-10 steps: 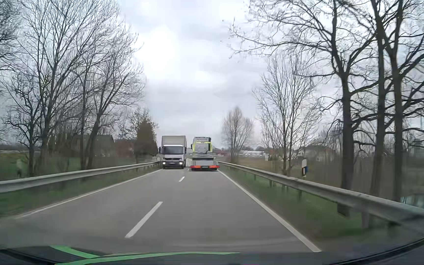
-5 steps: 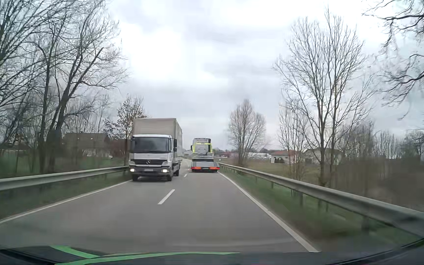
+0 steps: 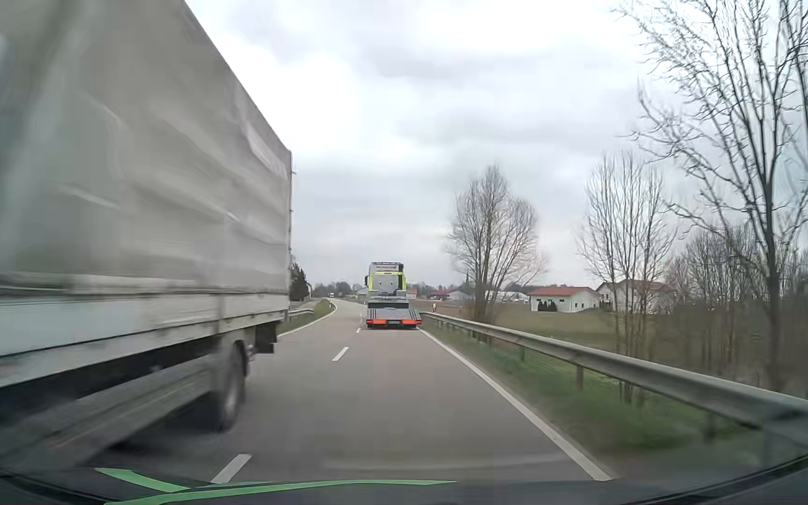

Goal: Follow the waypoints while adhering to traffic rules and regulations

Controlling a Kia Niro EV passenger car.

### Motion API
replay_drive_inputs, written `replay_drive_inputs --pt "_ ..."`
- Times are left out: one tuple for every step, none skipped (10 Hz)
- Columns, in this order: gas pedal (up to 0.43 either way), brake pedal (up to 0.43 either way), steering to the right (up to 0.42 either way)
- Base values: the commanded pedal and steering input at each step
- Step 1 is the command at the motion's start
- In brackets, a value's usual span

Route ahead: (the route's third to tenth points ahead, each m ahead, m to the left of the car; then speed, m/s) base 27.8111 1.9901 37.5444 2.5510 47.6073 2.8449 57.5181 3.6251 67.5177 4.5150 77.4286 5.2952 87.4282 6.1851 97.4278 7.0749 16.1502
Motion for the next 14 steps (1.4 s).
replay_drive_inputs --pt "0.157 0.0 -0.009" --pt "0.157 0.0 -0.009" --pt "0.157 0.0 -0.009" --pt "0.157 0.0 -0.009" --pt "0.157 0.0 -0.009" --pt "0.157 0.0 -0.008" --pt "0.157 0.0 -0.007" --pt "0.157 0.0 -0.007" --pt "0.157 0.0 -0.006" --pt "0.157 0.0 -0.006" --pt "0.157 0.0 -0.006" --pt "0.157 0.0 -0.005" --pt "0.157 0.0 -0.005" --pt "0.157 0.0 -0.005"
